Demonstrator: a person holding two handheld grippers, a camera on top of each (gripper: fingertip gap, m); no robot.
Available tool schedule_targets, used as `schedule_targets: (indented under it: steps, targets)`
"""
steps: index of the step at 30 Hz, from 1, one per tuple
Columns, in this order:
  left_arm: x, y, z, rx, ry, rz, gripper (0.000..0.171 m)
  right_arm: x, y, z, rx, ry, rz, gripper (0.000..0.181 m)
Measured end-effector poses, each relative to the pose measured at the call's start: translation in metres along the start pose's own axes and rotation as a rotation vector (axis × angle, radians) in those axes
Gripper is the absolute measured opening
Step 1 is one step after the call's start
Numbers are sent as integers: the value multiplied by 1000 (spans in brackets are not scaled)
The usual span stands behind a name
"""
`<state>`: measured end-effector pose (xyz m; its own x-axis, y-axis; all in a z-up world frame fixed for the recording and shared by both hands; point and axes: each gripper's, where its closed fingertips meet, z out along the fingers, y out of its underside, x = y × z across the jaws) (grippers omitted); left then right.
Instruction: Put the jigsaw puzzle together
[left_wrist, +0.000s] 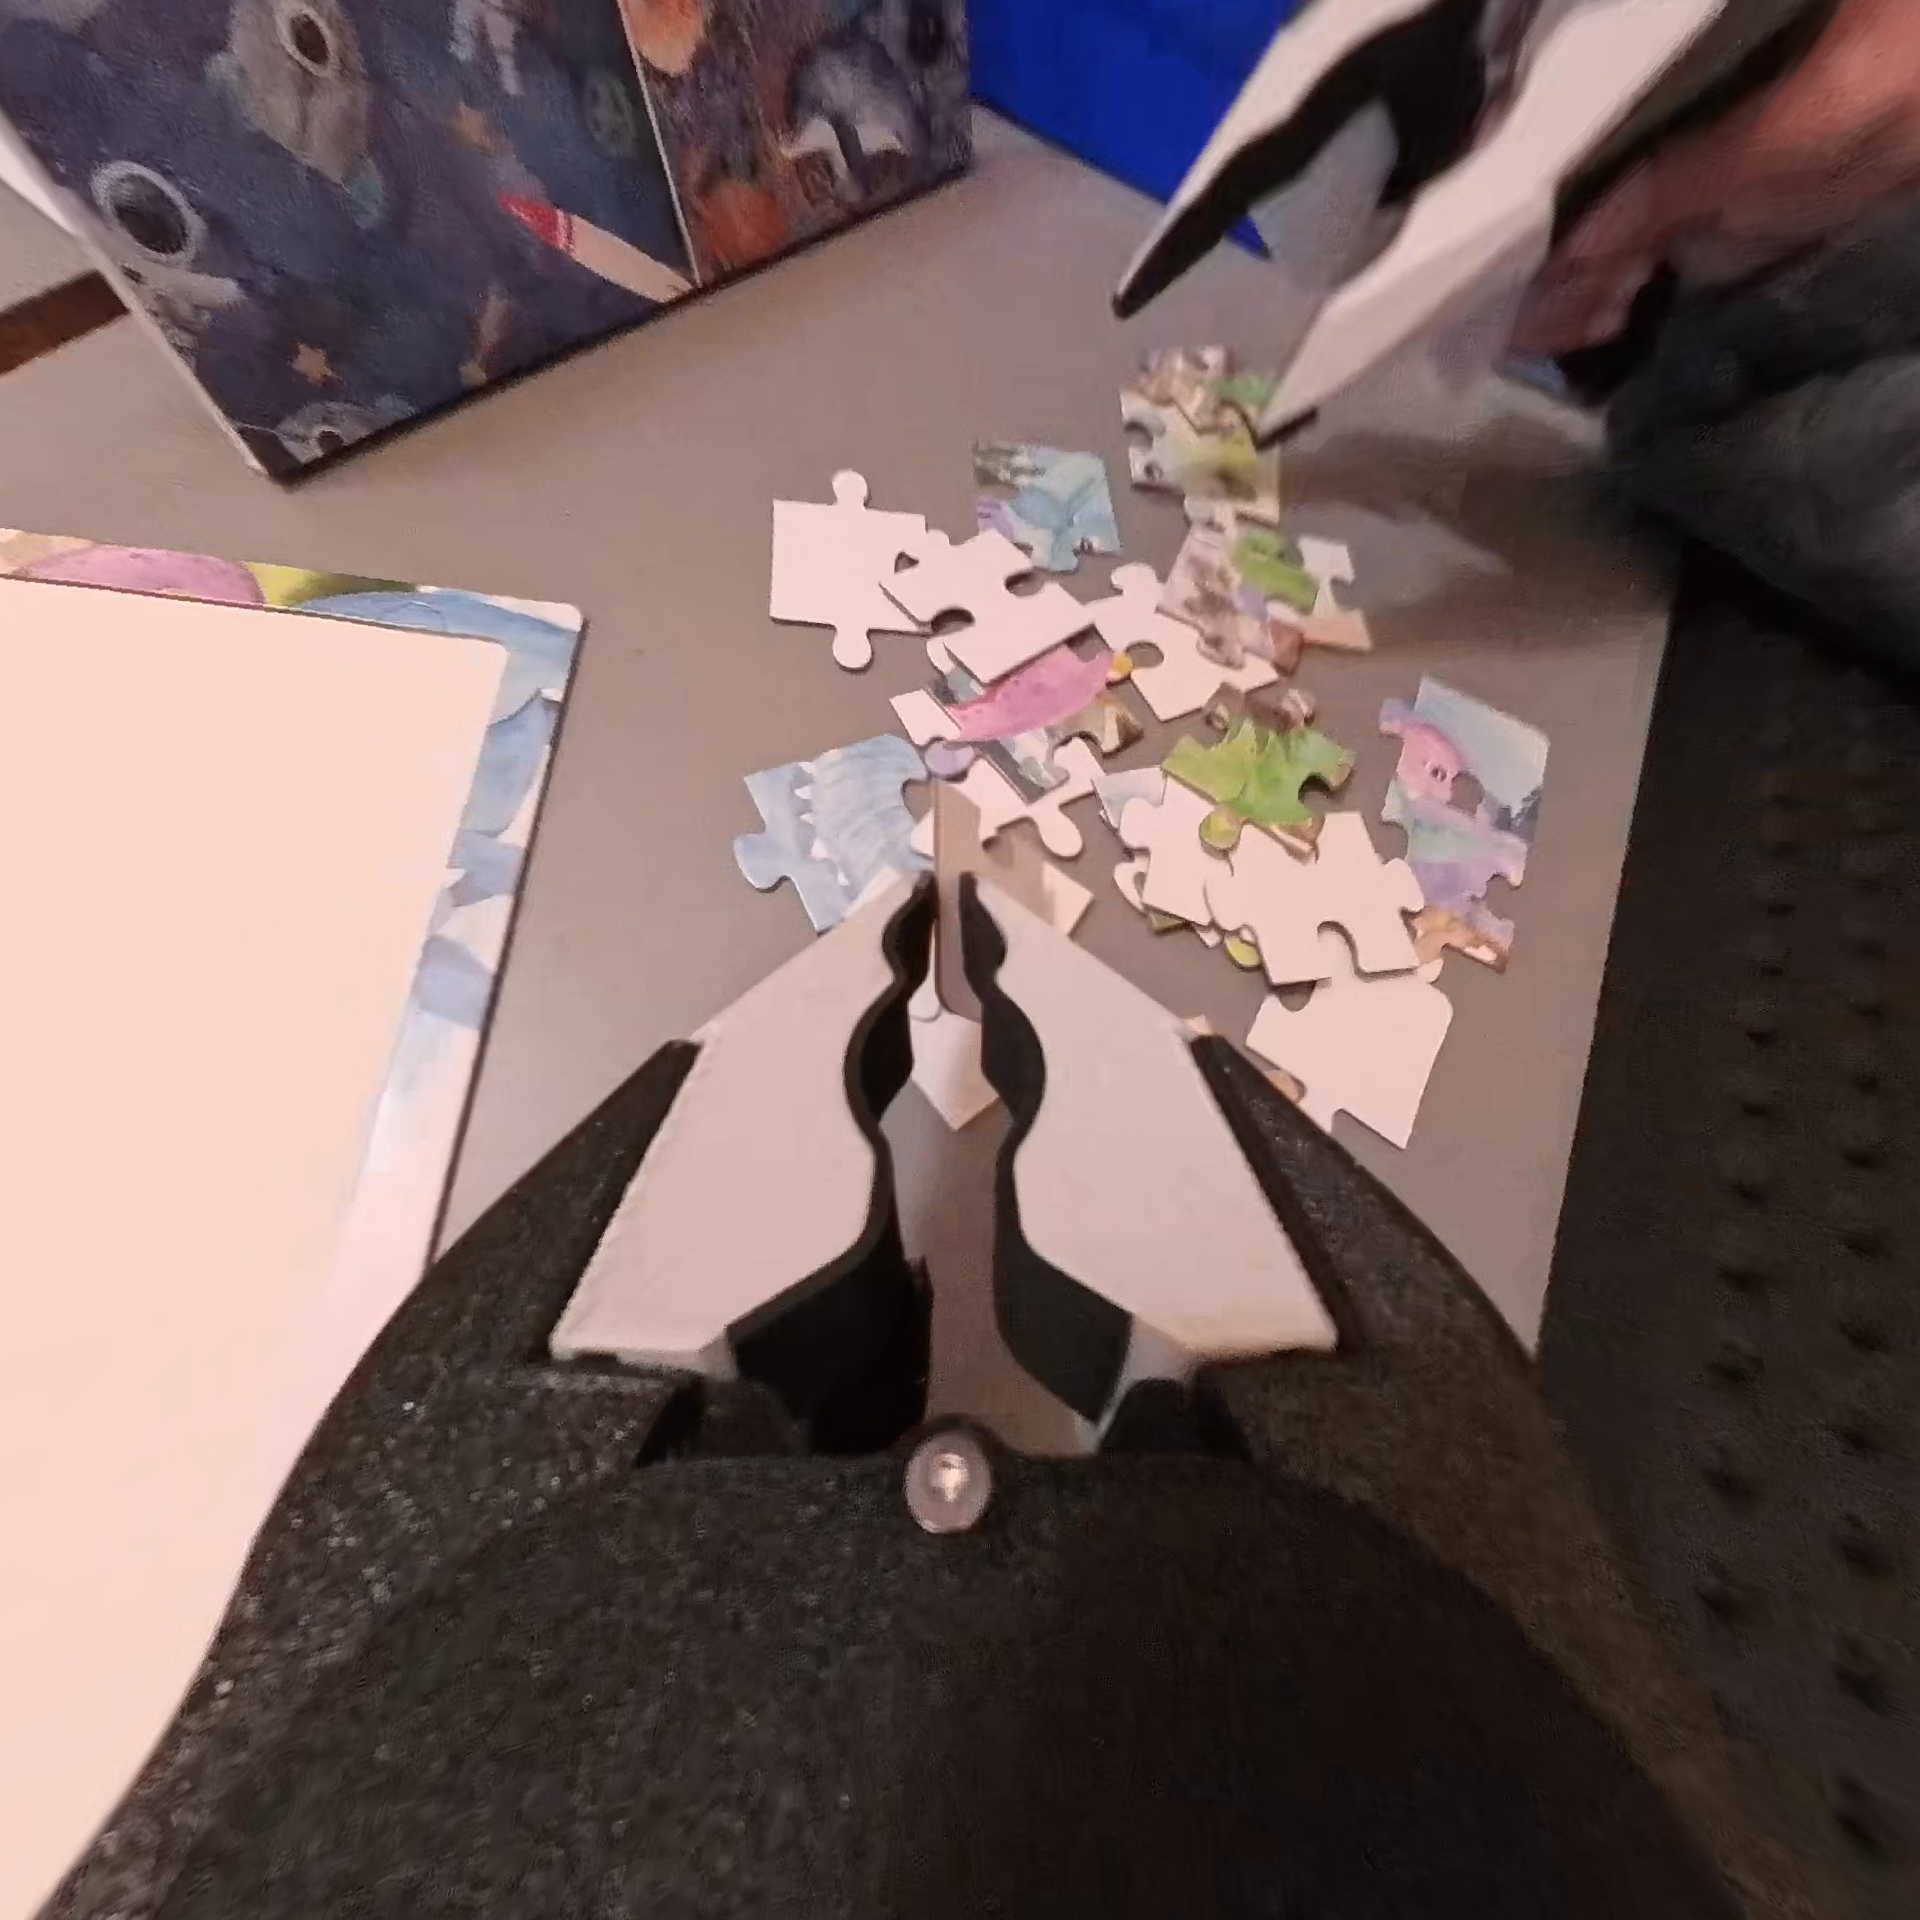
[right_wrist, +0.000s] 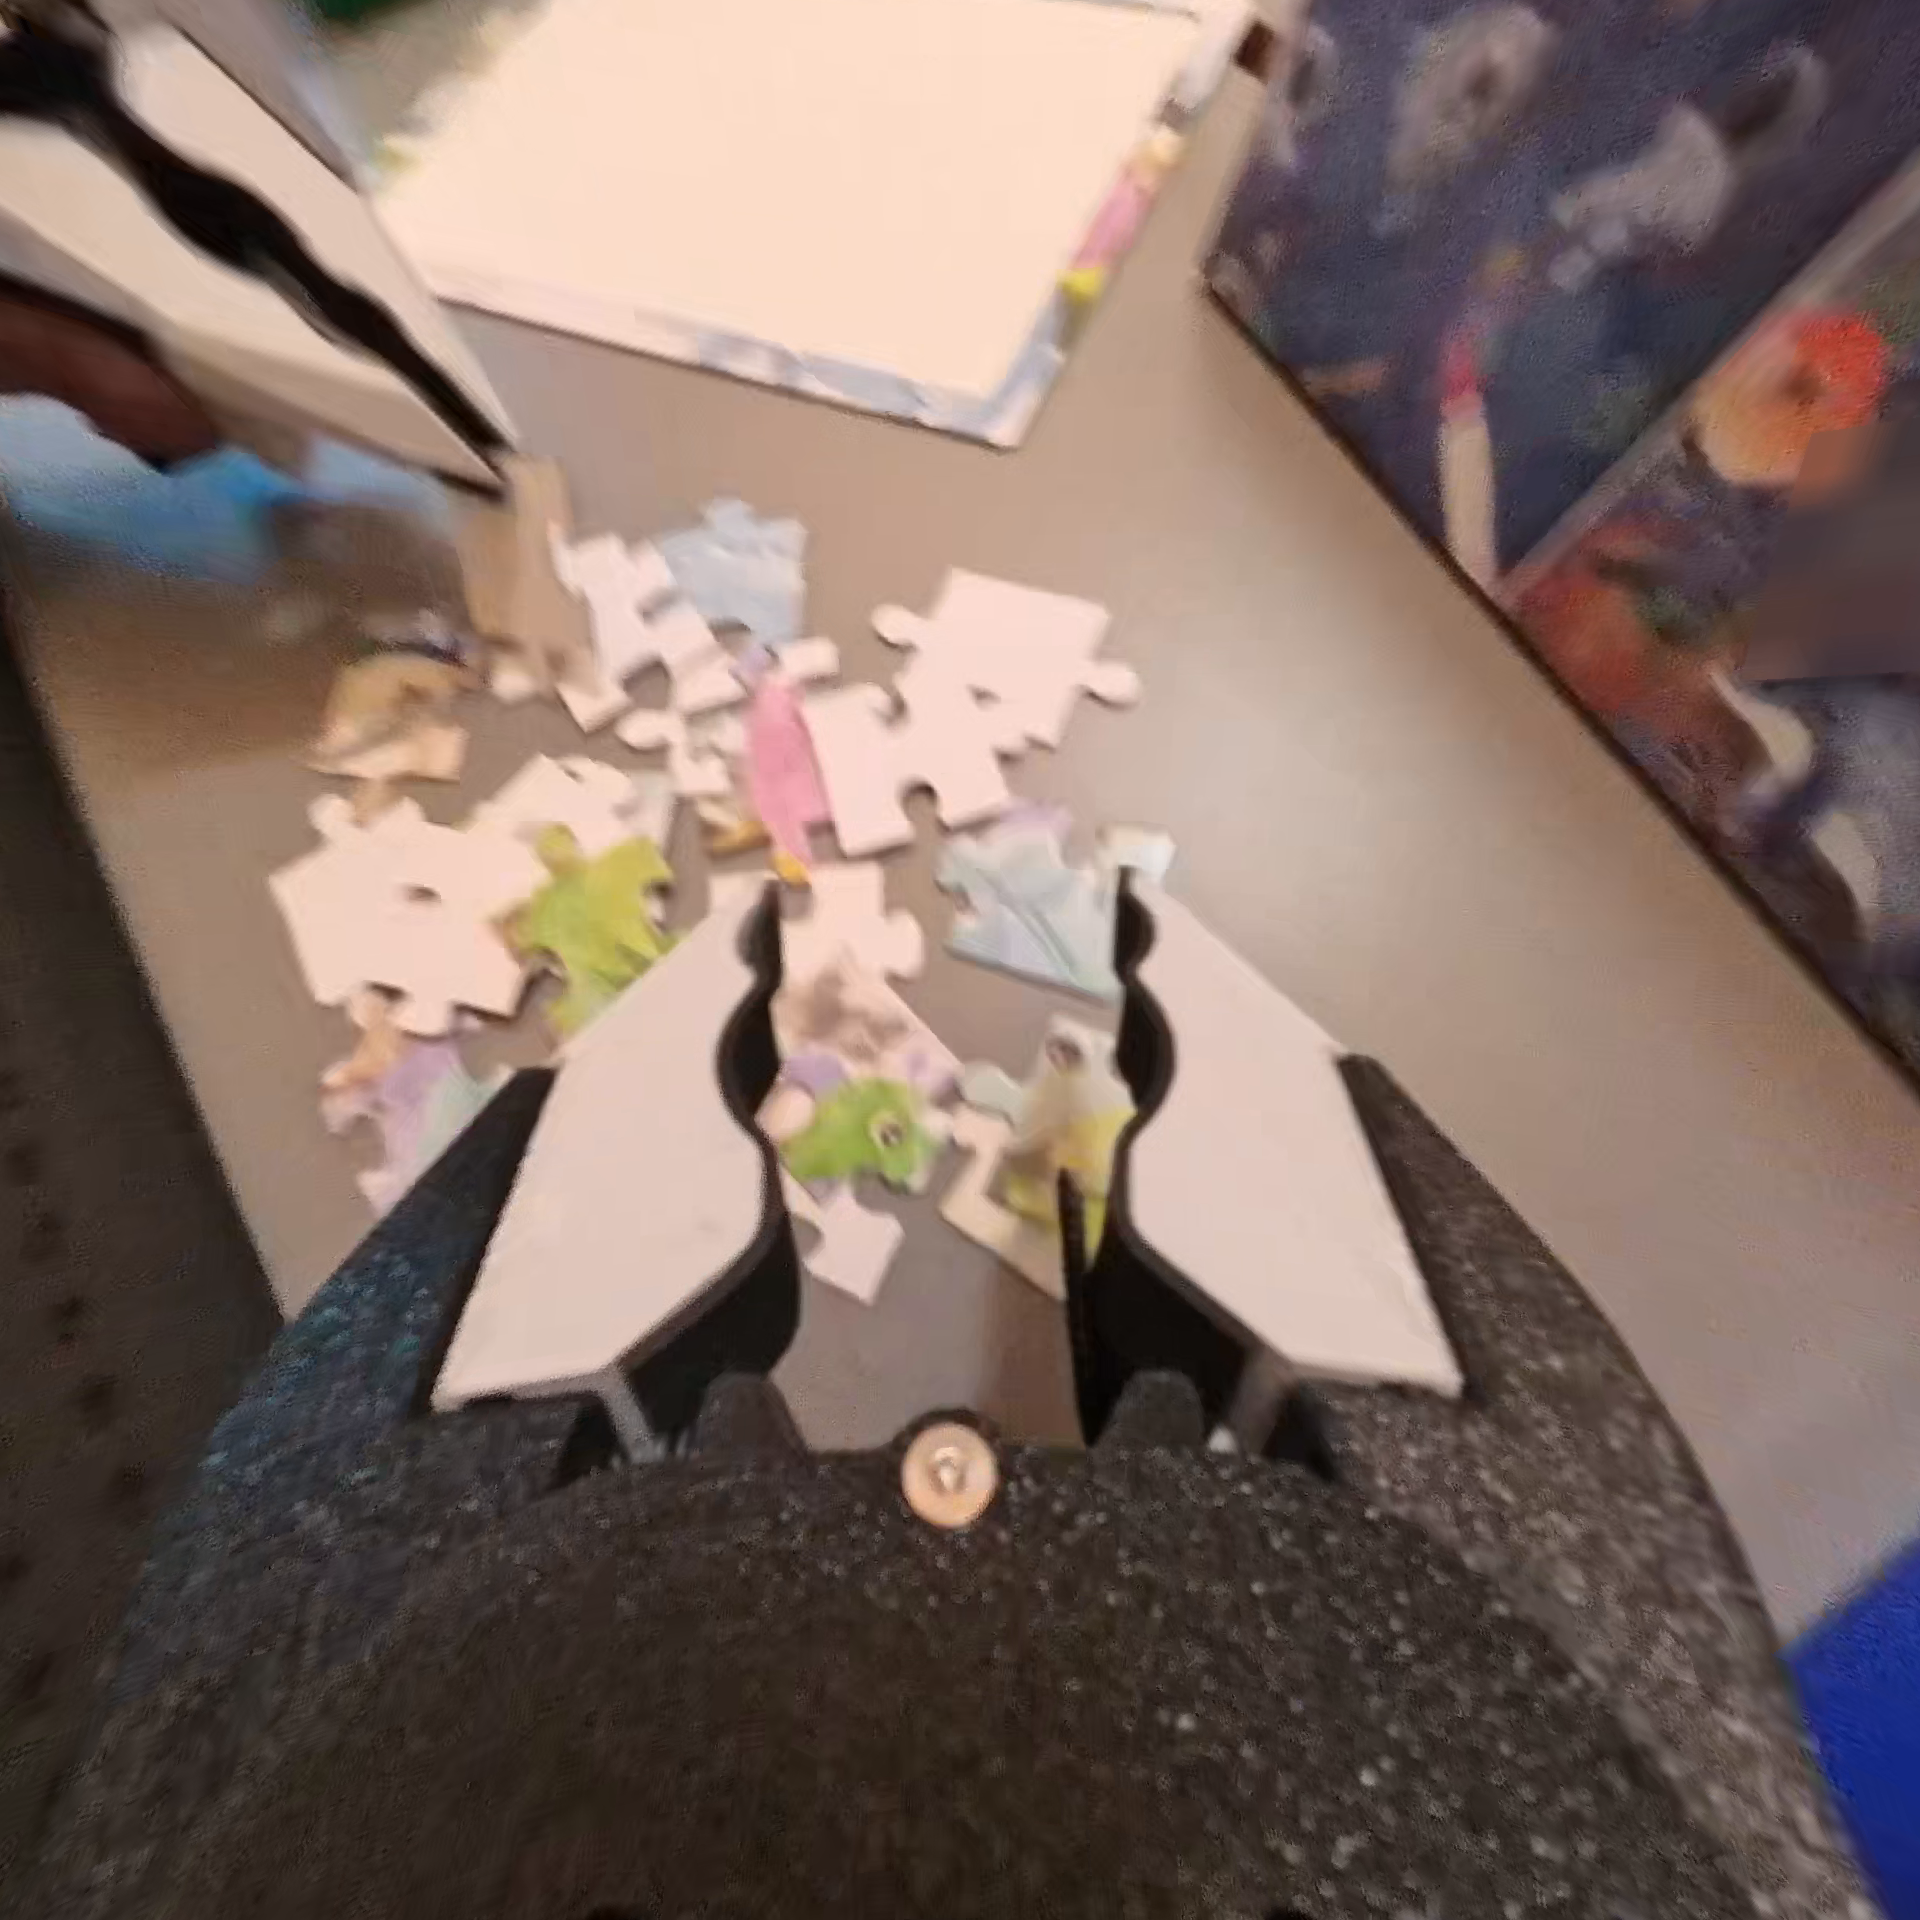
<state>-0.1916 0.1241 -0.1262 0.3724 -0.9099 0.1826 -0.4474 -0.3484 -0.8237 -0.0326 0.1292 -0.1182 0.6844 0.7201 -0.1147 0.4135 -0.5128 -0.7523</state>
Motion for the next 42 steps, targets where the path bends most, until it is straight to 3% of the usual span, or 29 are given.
schedule_targets:
  steps: [1, 4, 7, 9, 11, 13, 16, 17, 18, 19, 20, 23, 26, 28, 30, 31, 32, 33, 35, 37, 40, 42]
  targets:
    - [-7, -6, -4, 33, 0, -44, 3, 10, 19, -7, -24, 45, 31, 82]
    - [-31, -14, 1, 50, -4, -144, 14, 21, 59, -12, -49, 77, 153, 107]
    - [-17, 8, 23, -125, 109, -202, 91, 29, 66, -7, -6, 171, 105, 113]
    - [-11, 10, 30, -132, 59, -96, 104, 21, 66, 3, -55, 193, 45, 124]
    - [-1, 21, 38, -197, 12, 18, 107, 1, 53, 19, -53, 156, -7, 117]
    - [5, 26, 47, -225, -54, 113, 104, -21, 37, 38, -37, 114, -59, 87]
    - [6, 26, 54, -262, -97, 85, 129, -43, 21, 57, -58, 45, -120, 59]
    - [1, 23, 54, -263, -115, 67, 121, -46, 17, 60, -60, 37, -120, 48]
    - [-5, 18, 52, -244, -141, 48, 95, -53, 13, 63, -50, -6, -102, 36]
    - [-6, 16, 50, -238, -129, 28, 53, -63, 10, 66, -46, -71, -78, 25]
    - [-6, 16, 50, -237, -109, 11, 38, -73, 8, 66, -47, -143, -63, 13]
    - [1, 12, 47, -200, -62, -11, 13, -89, -14, 50, 43, -275, -7, 3]
    - [14, -22, 27, -8, 18, -61, 2, -83, -48, 11, 254, -293, 37, 0]
    - [16, -47, 3, 143, 57, -100, 6, -73, -55, -11, 342, -281, 82, 12]
    - [22, -53, -17, 207, 103, -125, 34, -59, -33, -18, 274, -219, 91, 42]
    - [27, -43, -21, 172, 134, -131, 51, -54, -11, -18, 182, -183, 80, 57]
    - [32, -26, -21, 95, 147, -128, 79, -49, 14, -20, 86, -141, 62, 72]
    - [32, -4, -20, 4, 112, -92, 93, -42, 35, -24, 20, -91, 50, 79]
    - [24, 34, -19, -133, -19, 44, 105, -55, 65, -34, -53, -131, 48, 87]
    - [19, 57, -16, -231, -101, 123, 119, -75, 80, -35, -89, -176, 29, 107]
    - [26, 71, -3, -305, -67, 126, 137, -62, 97, -16, -179, 28, -163, 128]
    - [30, 69, 6, -312, -56, 150, 148, -70, 90, -5, -165, -34, -175, 122]
